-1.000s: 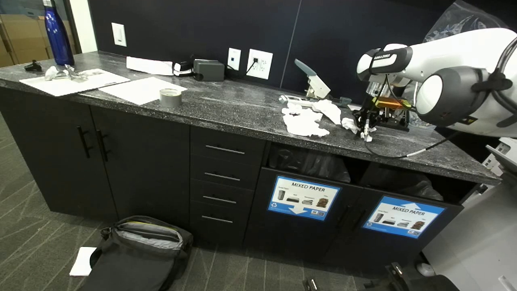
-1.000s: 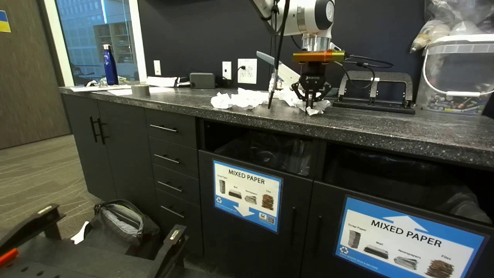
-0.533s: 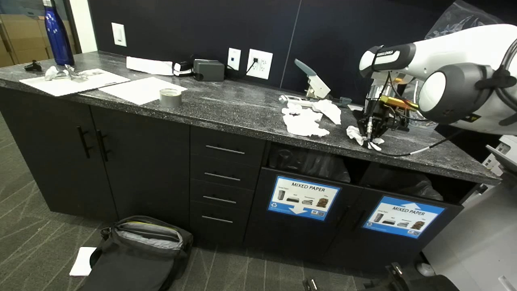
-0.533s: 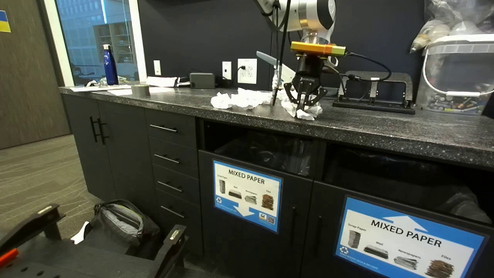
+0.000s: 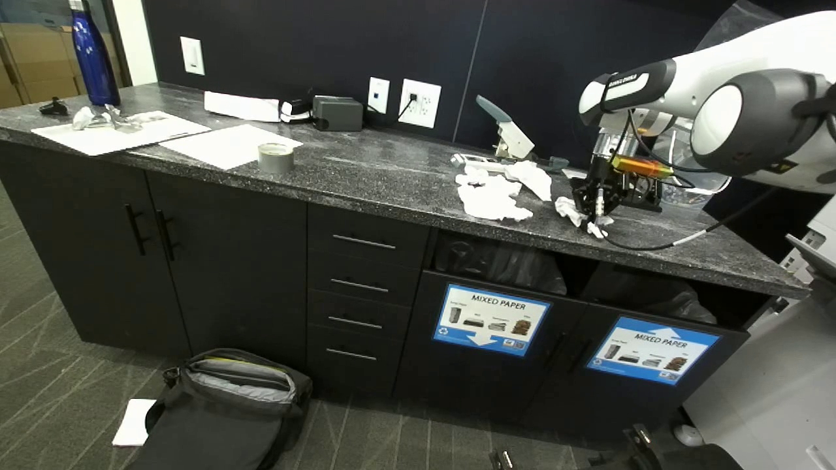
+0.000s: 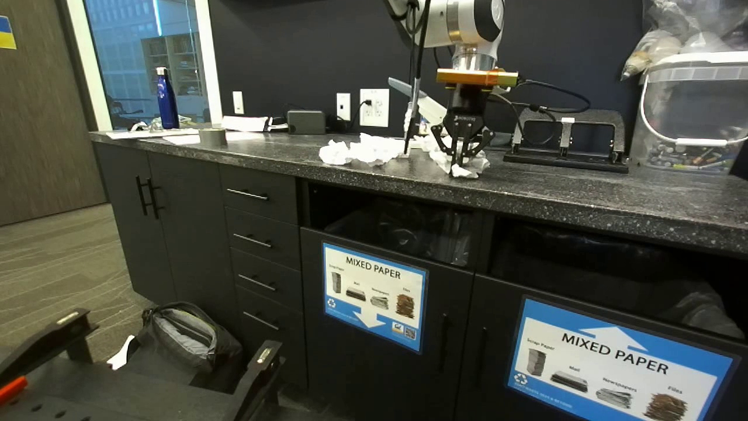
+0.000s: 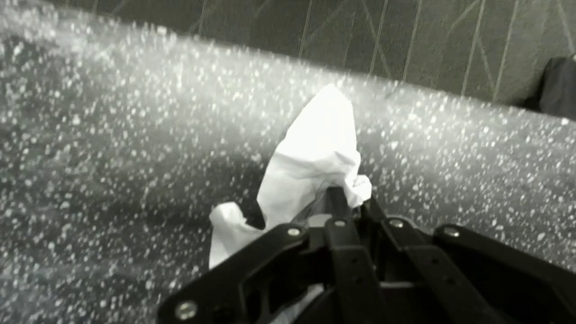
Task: Put all the white pieces of paper in the left bin
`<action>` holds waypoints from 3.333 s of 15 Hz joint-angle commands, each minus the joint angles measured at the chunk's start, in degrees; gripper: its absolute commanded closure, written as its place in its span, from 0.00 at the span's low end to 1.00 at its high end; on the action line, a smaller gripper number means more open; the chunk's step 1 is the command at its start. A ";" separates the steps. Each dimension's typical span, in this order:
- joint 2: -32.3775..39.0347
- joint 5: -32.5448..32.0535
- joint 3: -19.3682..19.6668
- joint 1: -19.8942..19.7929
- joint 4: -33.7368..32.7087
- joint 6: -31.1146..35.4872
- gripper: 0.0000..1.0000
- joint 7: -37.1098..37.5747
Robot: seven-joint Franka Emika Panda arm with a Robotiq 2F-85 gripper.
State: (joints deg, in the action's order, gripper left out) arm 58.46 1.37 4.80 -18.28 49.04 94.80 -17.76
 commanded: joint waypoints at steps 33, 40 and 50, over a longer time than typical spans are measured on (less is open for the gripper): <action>-43.32 10.07 -1.12 4.33 88.14 46.67 0.90 -12.05; -27.46 12.97 -9.31 3.29 86.58 79.26 0.91 -6.51; -16.68 -0.26 -5.92 10.80 85.66 114.46 0.91 9.14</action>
State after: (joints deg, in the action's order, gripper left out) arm 38.47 3.13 -3.89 -10.59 136.56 203.34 -12.29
